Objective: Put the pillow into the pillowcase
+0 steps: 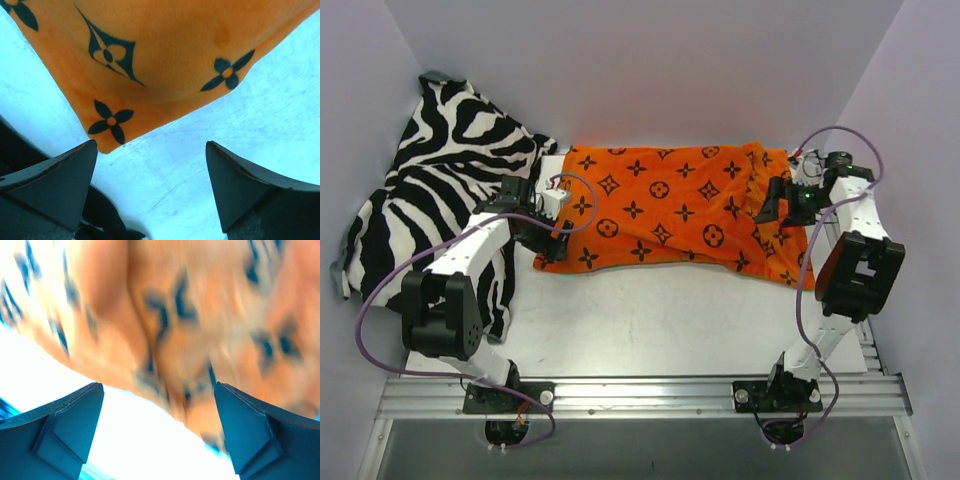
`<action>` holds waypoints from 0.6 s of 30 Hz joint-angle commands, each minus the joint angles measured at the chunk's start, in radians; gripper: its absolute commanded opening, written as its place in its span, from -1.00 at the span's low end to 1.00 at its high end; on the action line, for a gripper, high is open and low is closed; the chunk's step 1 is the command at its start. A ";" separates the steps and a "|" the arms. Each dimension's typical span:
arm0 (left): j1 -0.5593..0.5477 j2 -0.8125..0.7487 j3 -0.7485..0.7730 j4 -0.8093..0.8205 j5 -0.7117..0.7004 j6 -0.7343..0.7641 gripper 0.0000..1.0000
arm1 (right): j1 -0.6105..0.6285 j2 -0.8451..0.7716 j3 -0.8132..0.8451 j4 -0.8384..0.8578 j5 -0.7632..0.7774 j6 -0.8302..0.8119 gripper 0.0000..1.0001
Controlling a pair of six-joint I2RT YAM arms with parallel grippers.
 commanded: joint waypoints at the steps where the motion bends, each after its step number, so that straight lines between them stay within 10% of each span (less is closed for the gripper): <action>1: 0.010 -0.014 -0.016 -0.036 0.014 0.142 0.95 | -0.087 -0.187 -0.106 -0.178 0.100 -0.252 1.00; 9: 0.057 0.186 0.113 -0.157 0.123 0.334 0.95 | -0.137 -0.276 -0.358 -0.120 0.260 -0.628 1.00; 18: 0.093 0.254 0.093 -0.128 0.077 0.352 0.95 | -0.051 -0.194 -0.536 0.139 0.396 -0.679 0.98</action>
